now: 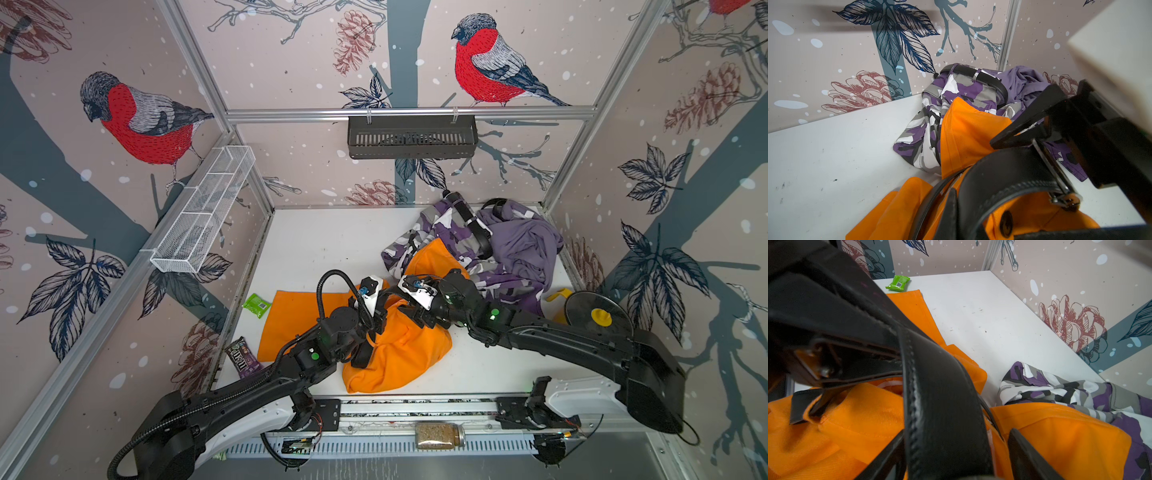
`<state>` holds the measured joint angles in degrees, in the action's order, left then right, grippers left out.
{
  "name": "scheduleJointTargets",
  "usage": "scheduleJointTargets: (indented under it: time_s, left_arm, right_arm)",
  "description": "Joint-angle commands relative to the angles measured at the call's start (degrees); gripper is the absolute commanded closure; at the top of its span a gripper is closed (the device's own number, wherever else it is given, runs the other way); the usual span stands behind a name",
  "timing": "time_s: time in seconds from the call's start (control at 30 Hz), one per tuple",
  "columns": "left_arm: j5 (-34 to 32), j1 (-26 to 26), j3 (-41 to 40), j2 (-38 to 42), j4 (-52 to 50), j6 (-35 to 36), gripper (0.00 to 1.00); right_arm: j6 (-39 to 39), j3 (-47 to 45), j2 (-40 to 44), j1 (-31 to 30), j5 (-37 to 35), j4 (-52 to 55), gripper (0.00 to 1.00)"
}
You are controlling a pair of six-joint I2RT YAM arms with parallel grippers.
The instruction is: Remove the belt from the trousers
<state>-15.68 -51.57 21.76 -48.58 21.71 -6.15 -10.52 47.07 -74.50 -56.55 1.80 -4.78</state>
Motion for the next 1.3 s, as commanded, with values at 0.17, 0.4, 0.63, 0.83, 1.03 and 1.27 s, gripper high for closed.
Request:
scheduleJointTargets:
  time_s: [0.17, 0.4, 0.63, 0.83, 1.03, 1.27]
  left_arm:
    - [-1.7, 0.0, -0.7, 0.9, 0.8, -1.1, 1.00]
    - [-3.8, 0.0, -1.3, 1.6, -0.1, -1.9, 1.00]
    - [-7.3, 0.0, -1.0, 2.4, -2.0, -3.9, 1.00]
    - [-3.2, 0.0, -0.4, 1.1, -0.8, -3.5, 1.00]
    - [-3.4, 0.0, -0.1, 1.2, -0.9, -2.8, 1.00]
    - [-3.1, 0.0, -0.3, 1.2, -0.9, -3.2, 1.00]
  right_arm:
    - [0.1, 1.7, 0.0, -0.2, -2.6, 1.0, 0.55]
    - [-0.1, 2.1, 0.9, 0.6, 0.3, 3.8, 0.77]
    - [-0.4, 2.4, 1.3, 2.2, 3.6, 6.5, 0.76]
    - [0.1, 2.8, -2.1, 1.1, 3.5, 4.6, 0.31]
    - [0.3, 2.7, -2.2, 0.7, 2.1, 2.6, 0.27]
    - [-0.1, 2.4, -0.7, 0.1, -0.5, 1.3, 0.29]
